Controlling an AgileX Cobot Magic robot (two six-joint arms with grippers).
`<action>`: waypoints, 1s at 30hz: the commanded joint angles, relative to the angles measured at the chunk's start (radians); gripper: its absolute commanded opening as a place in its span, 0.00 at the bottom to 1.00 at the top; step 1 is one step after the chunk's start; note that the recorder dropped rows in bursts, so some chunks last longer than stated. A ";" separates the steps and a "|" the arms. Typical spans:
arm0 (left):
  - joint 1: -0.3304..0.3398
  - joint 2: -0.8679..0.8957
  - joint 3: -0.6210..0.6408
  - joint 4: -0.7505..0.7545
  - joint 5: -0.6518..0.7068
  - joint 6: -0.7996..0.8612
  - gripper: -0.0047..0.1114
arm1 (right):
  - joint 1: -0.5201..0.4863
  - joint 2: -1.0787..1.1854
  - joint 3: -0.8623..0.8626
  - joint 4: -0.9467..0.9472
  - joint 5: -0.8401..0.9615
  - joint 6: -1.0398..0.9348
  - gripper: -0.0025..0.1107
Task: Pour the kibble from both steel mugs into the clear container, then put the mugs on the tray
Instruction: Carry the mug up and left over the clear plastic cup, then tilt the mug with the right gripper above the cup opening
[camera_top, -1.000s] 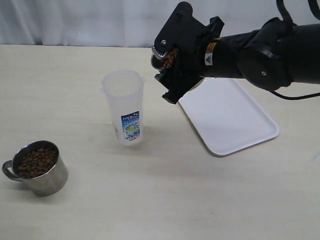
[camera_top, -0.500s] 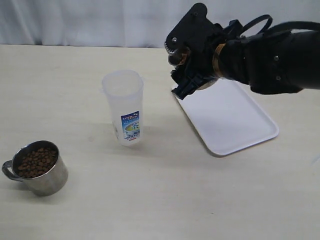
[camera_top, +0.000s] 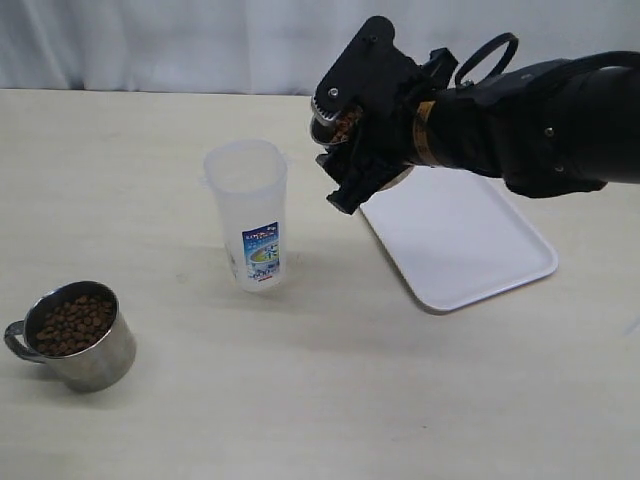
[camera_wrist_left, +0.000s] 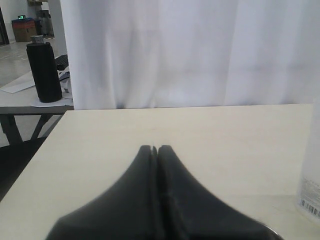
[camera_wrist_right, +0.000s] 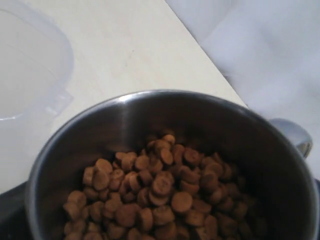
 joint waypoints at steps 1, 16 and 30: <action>-0.001 -0.002 0.002 0.005 -0.009 -0.002 0.04 | 0.048 -0.024 -0.008 -0.011 0.027 -0.069 0.06; -0.001 -0.002 0.002 0.005 -0.009 -0.002 0.04 | 0.105 0.020 -0.094 -0.011 0.079 -0.238 0.06; -0.001 -0.002 0.002 0.005 -0.009 -0.002 0.04 | 0.105 0.071 -0.156 -0.011 0.044 -0.373 0.06</action>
